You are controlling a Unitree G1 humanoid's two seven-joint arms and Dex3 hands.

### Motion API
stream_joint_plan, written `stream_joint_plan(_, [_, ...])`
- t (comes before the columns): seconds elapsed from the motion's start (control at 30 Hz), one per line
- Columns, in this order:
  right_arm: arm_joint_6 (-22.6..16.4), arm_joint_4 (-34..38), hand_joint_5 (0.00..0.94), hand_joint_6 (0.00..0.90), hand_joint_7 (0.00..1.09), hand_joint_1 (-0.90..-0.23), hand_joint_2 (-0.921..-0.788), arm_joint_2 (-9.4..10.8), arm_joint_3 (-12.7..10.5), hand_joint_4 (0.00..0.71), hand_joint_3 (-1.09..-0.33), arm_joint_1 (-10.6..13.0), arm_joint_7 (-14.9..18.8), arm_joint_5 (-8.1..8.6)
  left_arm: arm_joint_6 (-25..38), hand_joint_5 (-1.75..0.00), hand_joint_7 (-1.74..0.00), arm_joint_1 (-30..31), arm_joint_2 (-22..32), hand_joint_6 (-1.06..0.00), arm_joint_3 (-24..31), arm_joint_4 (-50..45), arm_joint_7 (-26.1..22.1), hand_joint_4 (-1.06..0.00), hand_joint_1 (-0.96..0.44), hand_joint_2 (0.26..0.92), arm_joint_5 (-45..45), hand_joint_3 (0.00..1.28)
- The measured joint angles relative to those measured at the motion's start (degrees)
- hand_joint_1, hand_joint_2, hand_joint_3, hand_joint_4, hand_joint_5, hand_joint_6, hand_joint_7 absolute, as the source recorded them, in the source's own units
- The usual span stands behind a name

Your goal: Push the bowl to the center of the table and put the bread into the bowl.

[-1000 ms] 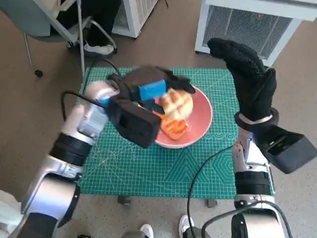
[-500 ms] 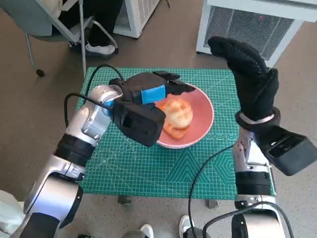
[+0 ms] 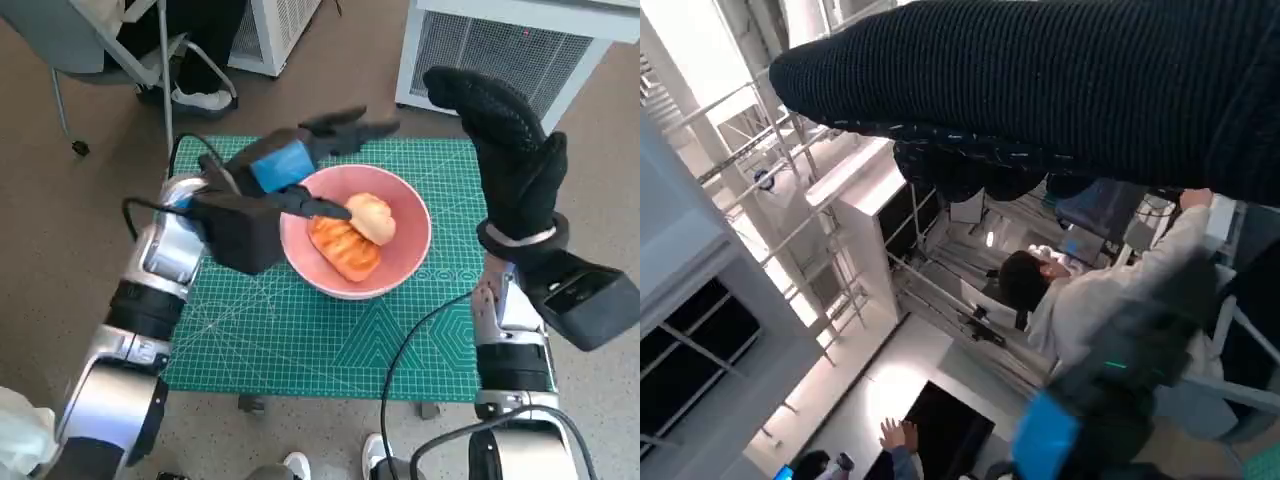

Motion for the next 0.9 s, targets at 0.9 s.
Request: stream_joint_plan(0.9, [1.99,-2.71,0.015,-0.001,0.64,-0.572,-0.921,0.60,1.11,0.266,-0.755,-3.47,-3.69,-0.27,-2.89,-0.02,-0.09,14.01,-12.29,-0.34,11.43,-16.90,10.12,-0.24,-0.61,0.921,-19.87,0.33])
